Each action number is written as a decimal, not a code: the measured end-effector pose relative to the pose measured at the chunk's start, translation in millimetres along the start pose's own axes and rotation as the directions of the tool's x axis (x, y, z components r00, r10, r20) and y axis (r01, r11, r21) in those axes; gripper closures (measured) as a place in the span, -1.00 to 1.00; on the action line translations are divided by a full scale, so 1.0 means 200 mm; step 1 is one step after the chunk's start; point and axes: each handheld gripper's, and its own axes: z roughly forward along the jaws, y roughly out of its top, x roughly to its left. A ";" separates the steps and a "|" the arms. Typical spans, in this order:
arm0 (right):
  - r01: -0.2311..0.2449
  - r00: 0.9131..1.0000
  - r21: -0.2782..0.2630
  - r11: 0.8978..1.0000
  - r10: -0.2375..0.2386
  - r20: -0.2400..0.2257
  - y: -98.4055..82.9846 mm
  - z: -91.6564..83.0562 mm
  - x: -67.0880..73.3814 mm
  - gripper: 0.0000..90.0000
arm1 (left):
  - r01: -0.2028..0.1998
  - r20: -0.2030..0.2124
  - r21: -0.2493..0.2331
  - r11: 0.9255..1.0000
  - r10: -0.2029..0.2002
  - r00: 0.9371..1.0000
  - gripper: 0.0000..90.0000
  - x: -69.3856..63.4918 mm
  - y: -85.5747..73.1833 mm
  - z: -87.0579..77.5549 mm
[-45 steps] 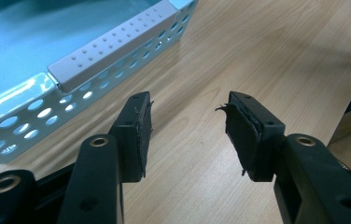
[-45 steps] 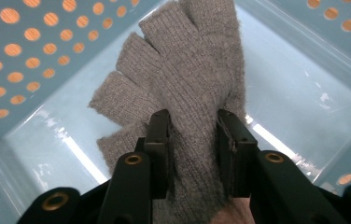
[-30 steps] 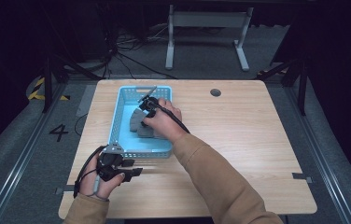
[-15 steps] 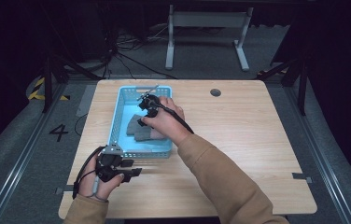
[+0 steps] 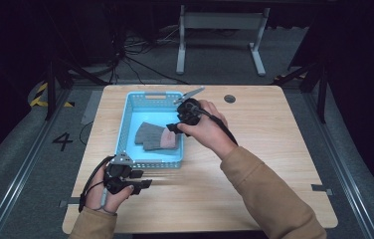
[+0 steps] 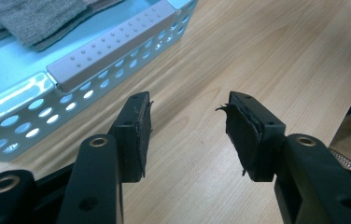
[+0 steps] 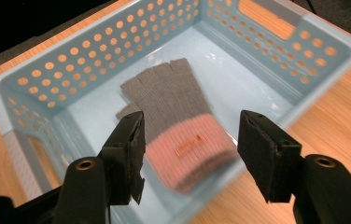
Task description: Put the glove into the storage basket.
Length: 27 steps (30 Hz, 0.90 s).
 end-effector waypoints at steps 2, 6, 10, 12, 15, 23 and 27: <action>-0.004 1.000 -0.002 1.000 0.004 0.002 -0.02 -0.06 -0.03 -0.08 | -0.006 -0.001 0.001 1.000 0.006 1.000 0.13 0.00 0.01 0.00; -0.010 1.000 -0.007 1.000 0.010 0.013 -0.07 -0.17 -0.09 -0.10 | -0.010 0.003 0.004 1.000 0.010 1.000 0.13 0.00 0.02 0.01; -0.012 1.000 -0.010 1.000 0.012 0.017 -0.13 -0.25 -0.14 -0.12 | -0.009 -0.006 0.002 1.000 0.009 1.000 0.13 0.03 0.02 0.00; -0.016 1.000 -0.025 1.000 0.017 0.023 -0.17 -0.28 -0.16 -0.12 | 0.000 -0.017 -0.006 1.000 0.000 1.000 0.12 0.05 0.02 -0.01; -0.021 1.000 -0.037 0.999 0.022 0.020 -0.23 -0.34 -0.20 -0.13 | 0.007 -0.020 -0.013 1.000 -0.008 1.000 0.12 0.08 0.02 -0.02; -0.054 0.997 -0.062 0.997 0.057 0.046 -0.41 -0.50 -0.29 -0.15 | 0.014 -0.033 -0.024 1.000 -0.014 0.999 0.09 0.11 0.02 -0.03; -0.060 0.996 -0.068 0.996 0.064 0.058 -0.54 -0.56 -0.32 -0.15 | 0.012 -0.033 -0.027 1.000 -0.013 0.999 0.09 0.11 0.02 -0.04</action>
